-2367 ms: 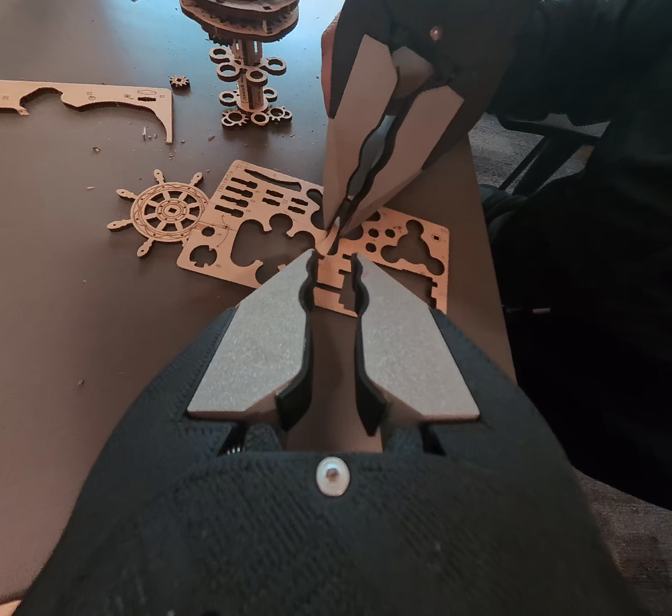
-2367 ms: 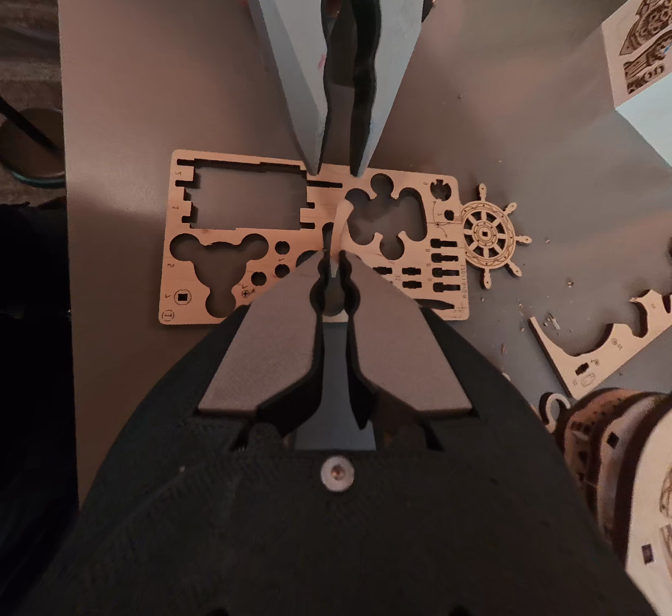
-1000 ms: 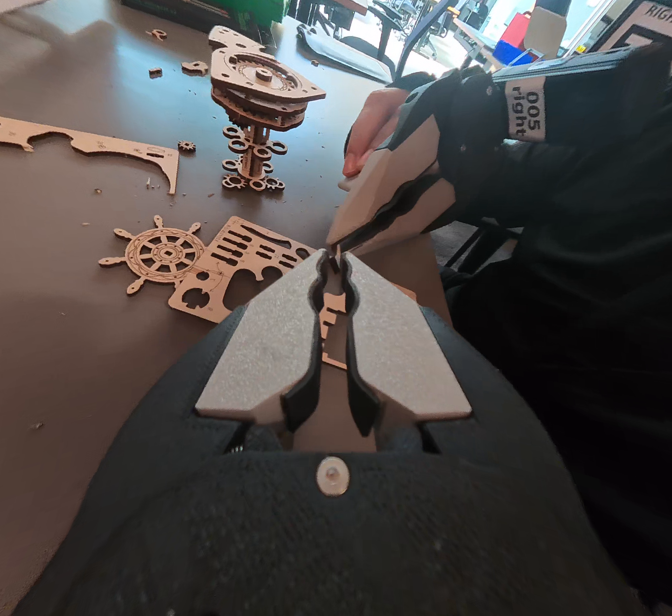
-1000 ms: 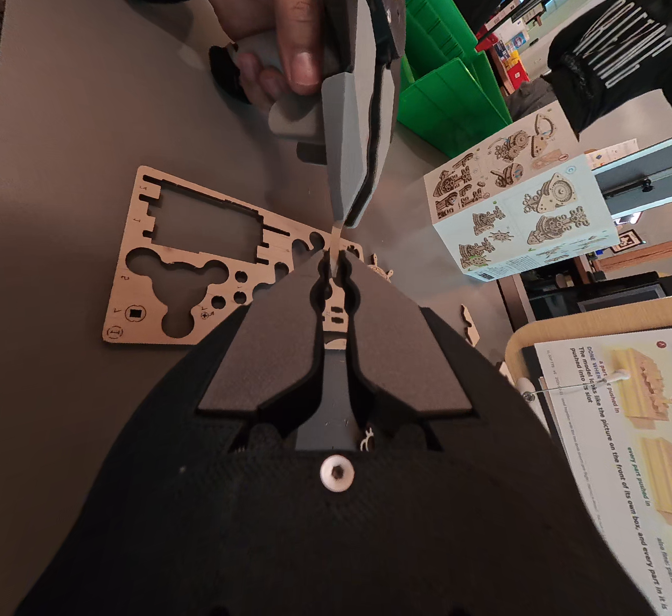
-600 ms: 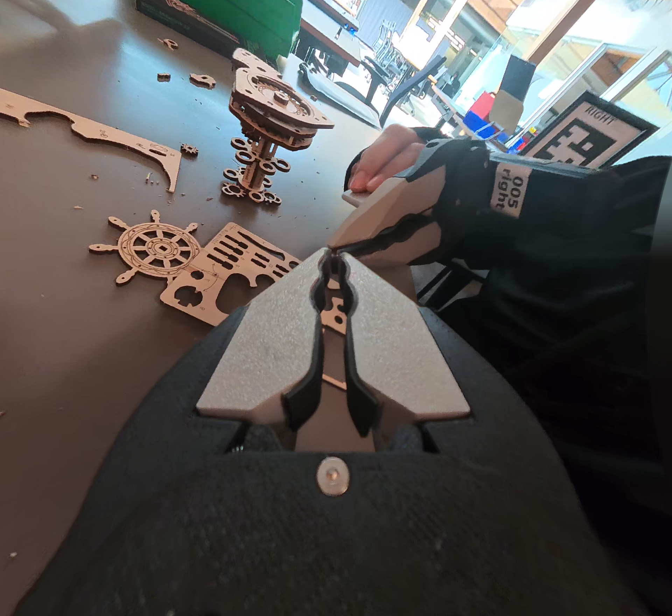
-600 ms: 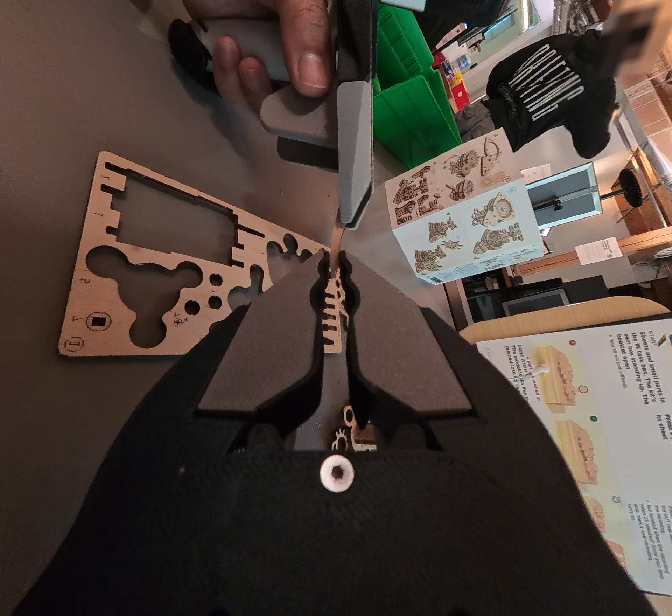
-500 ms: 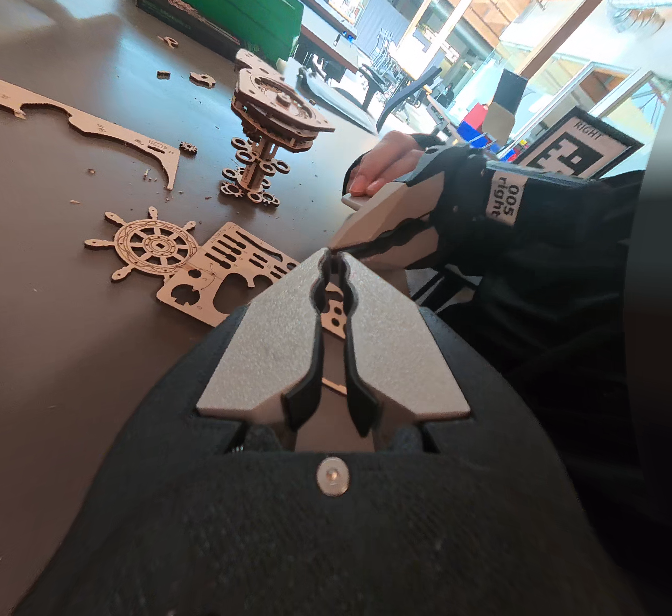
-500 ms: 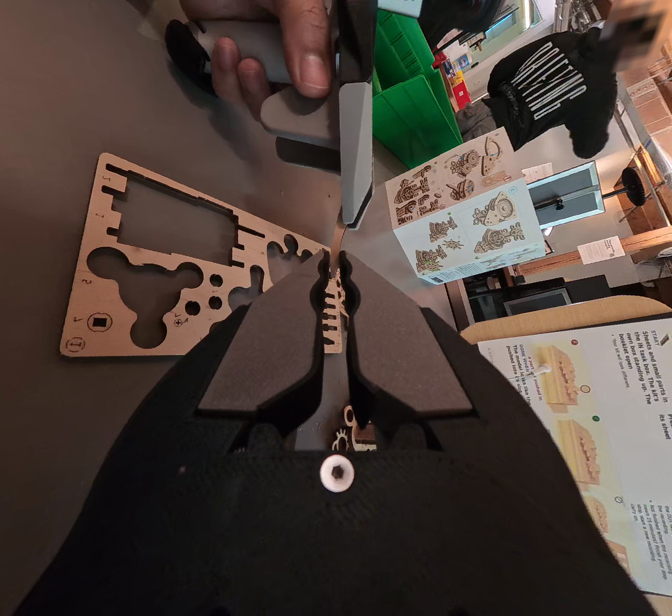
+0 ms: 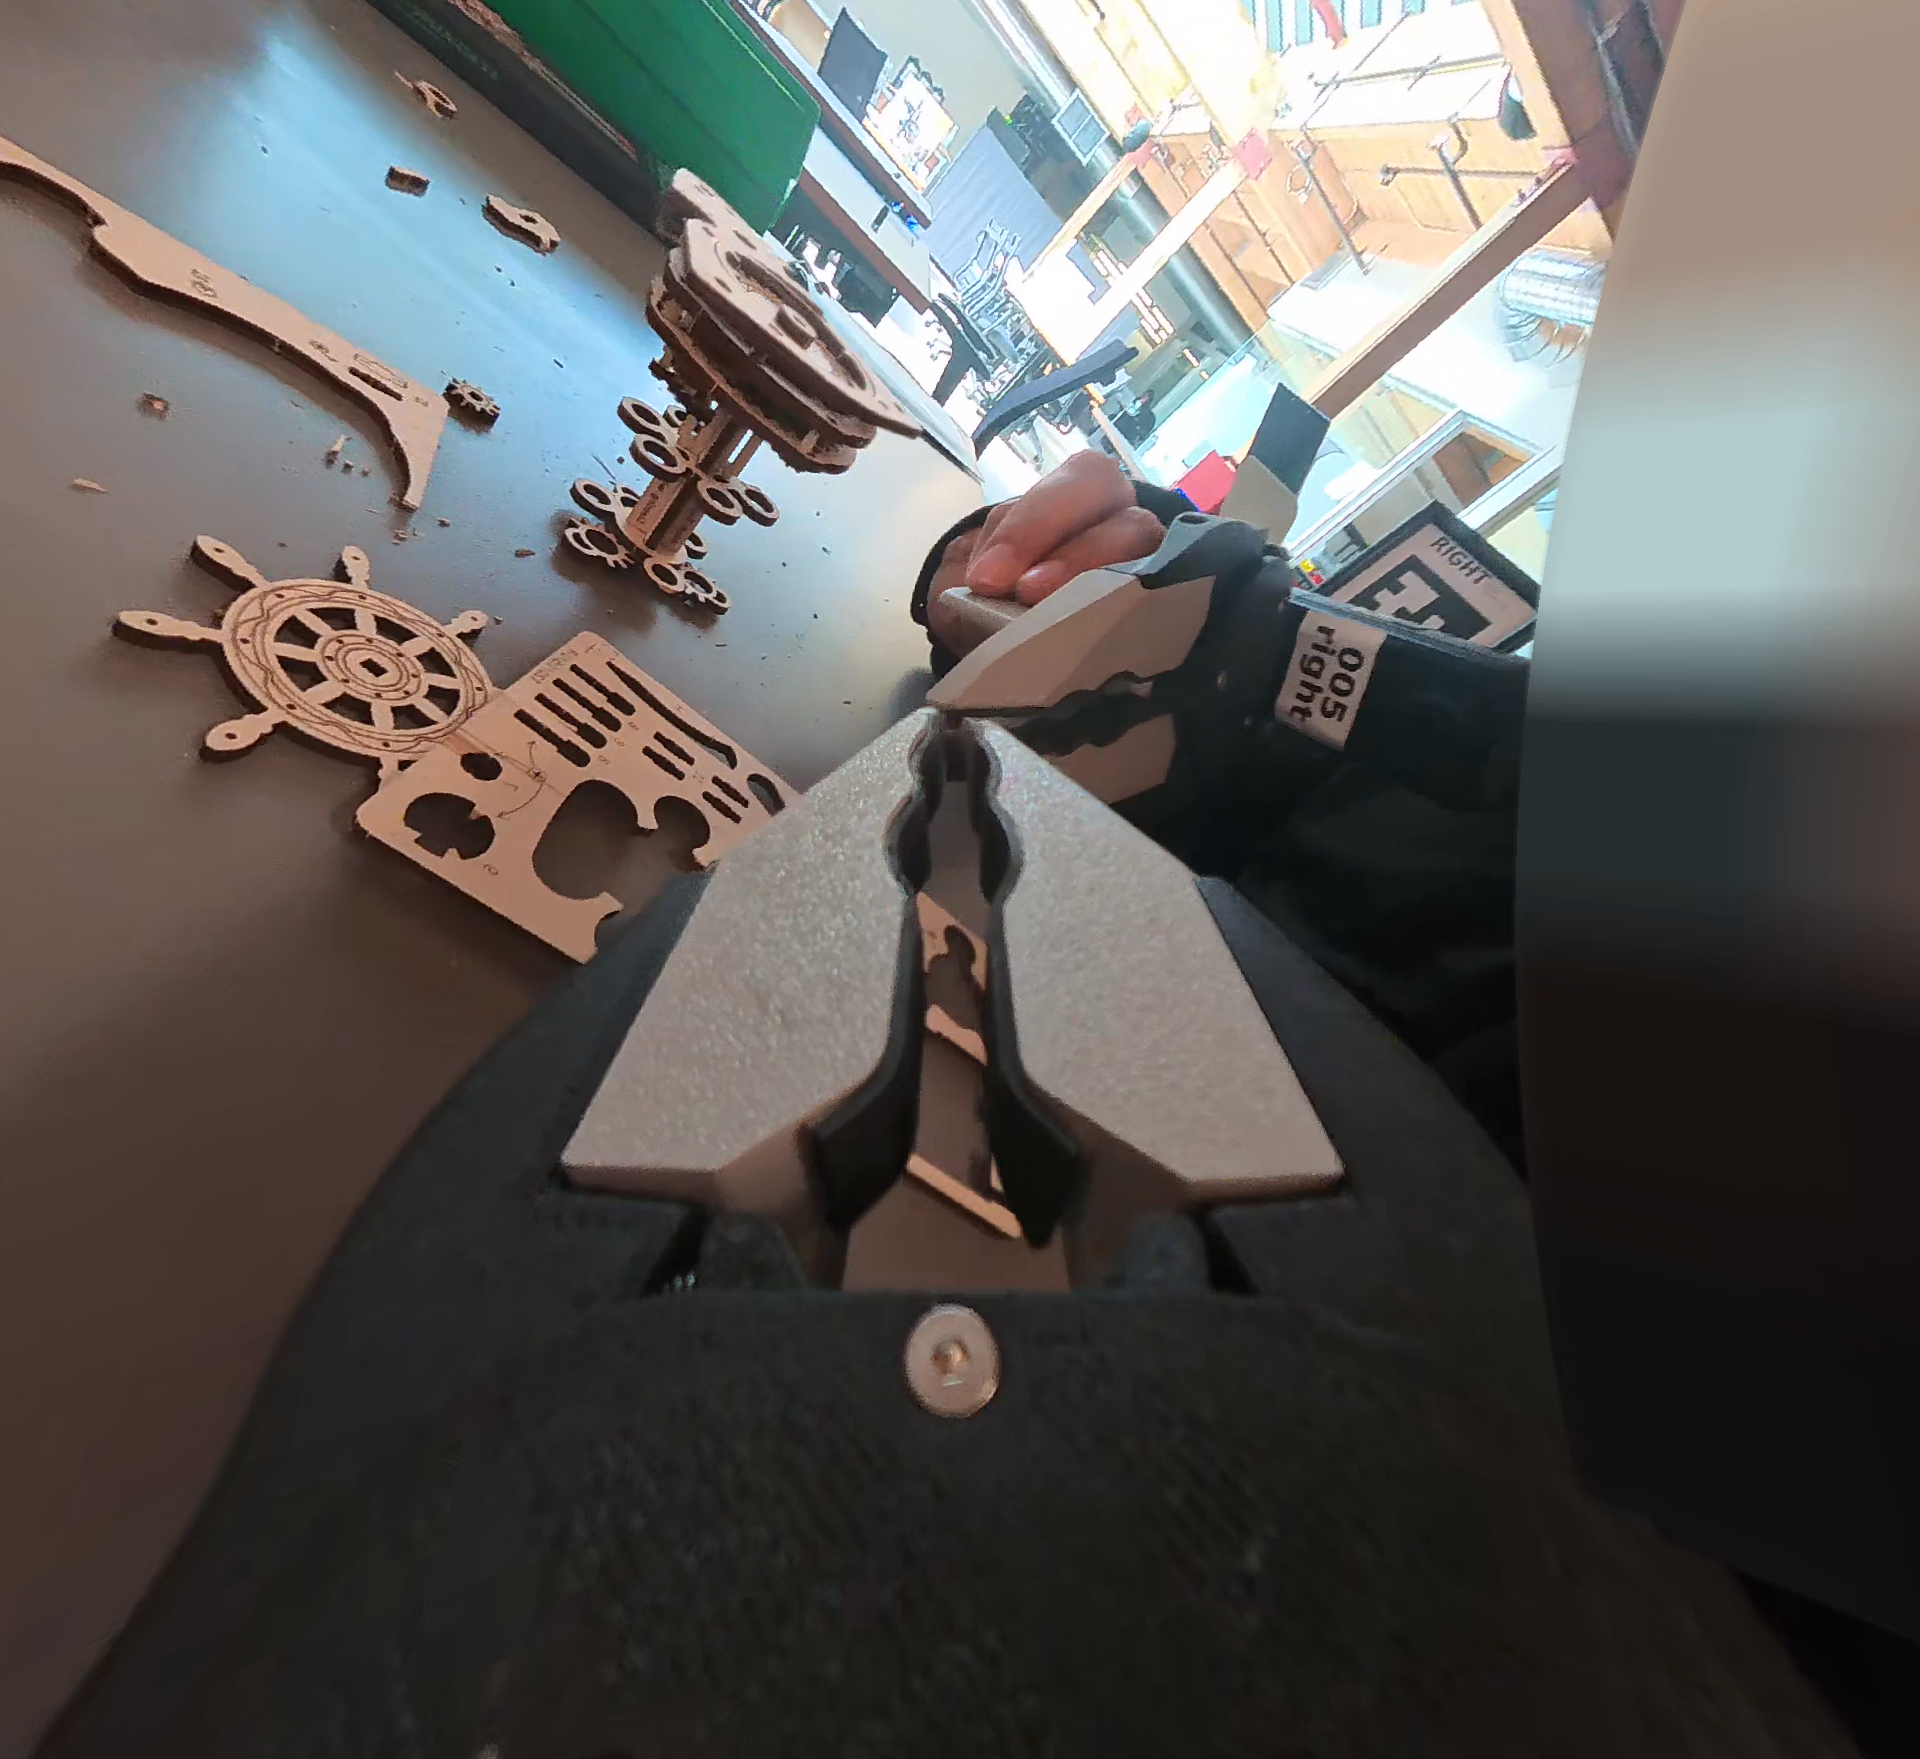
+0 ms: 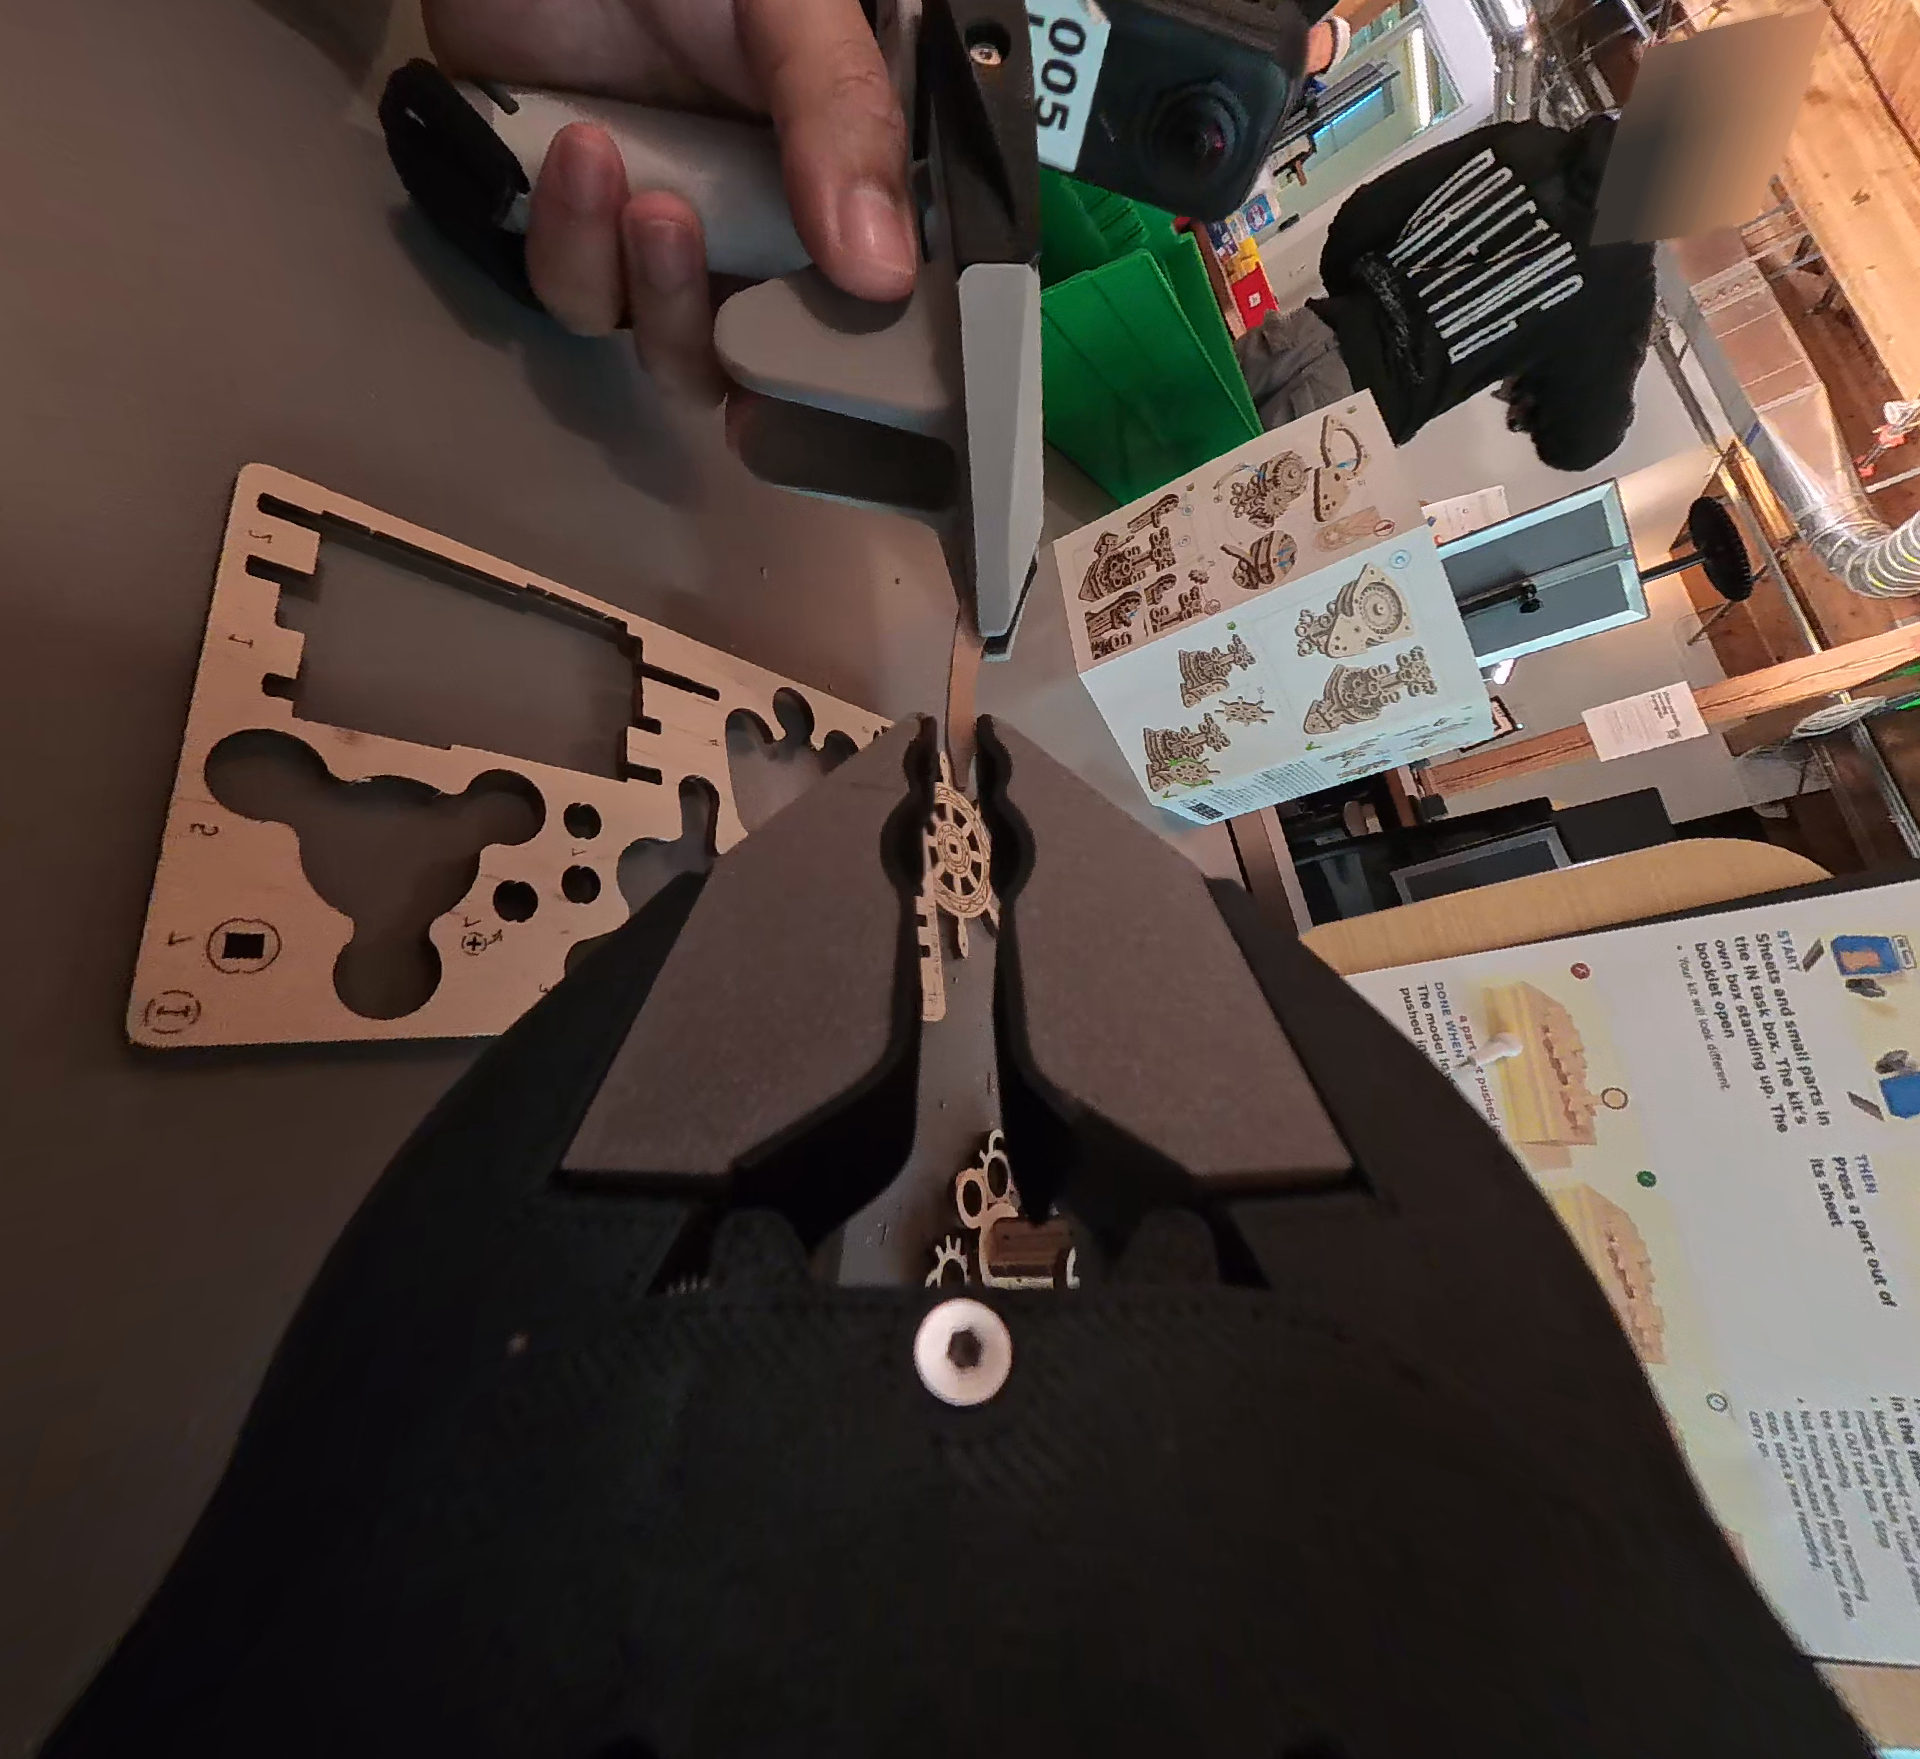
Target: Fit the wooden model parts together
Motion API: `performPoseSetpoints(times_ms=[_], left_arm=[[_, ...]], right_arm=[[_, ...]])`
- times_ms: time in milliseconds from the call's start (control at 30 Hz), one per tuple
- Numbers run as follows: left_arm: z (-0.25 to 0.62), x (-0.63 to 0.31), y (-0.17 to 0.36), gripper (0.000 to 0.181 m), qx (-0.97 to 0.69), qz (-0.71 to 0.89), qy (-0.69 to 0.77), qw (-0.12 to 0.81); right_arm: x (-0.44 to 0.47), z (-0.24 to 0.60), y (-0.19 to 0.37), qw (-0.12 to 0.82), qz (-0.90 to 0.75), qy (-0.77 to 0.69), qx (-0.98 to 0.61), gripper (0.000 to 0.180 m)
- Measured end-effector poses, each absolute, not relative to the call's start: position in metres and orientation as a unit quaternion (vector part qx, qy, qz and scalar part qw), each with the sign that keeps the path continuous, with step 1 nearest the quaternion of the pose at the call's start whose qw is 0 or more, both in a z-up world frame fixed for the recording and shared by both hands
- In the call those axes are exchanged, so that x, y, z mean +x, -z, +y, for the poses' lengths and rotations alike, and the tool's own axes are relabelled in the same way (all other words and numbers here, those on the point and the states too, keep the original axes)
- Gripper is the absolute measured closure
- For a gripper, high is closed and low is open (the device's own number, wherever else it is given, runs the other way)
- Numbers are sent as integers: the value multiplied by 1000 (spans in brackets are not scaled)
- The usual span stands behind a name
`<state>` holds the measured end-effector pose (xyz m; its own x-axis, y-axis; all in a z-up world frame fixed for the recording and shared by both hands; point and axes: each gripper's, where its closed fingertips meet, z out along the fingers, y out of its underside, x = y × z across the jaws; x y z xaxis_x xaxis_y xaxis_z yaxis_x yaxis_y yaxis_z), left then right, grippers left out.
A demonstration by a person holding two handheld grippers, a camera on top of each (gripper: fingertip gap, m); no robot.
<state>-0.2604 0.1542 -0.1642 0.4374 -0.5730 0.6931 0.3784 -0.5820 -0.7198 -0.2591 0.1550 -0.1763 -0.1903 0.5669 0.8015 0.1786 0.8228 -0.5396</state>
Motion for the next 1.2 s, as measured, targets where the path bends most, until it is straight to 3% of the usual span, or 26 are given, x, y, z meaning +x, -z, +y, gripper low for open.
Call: performPoseSetpoints(times_ms=[300,367,467,700,867,967,1200], left_arm=[[153,-255,159,178,-708,77,535,454],[154,-257,160,157,-716,86,518,460],[159,-262,165,144,-738,112,464,478],[175,-256,188,117,-789,272,189,518],[203,-234,164,125,-734,358,1,577],[229,-232,163,127,-713,403,-112,563],[270,-215,164,129,-663,468,-186,553]], right_arm=[[-251,156,170,573,-748,-201,-269,178],[-246,162,169,566,-744,-210,-286,178],[-228,179,169,543,-736,-237,-329,178],[-167,224,176,459,-718,-285,-440,178],[-142,245,168,441,-709,-302,-461,178],[-139,250,168,426,-704,-326,-466,178],[-133,256,178,418,-723,-312,-452,178]])
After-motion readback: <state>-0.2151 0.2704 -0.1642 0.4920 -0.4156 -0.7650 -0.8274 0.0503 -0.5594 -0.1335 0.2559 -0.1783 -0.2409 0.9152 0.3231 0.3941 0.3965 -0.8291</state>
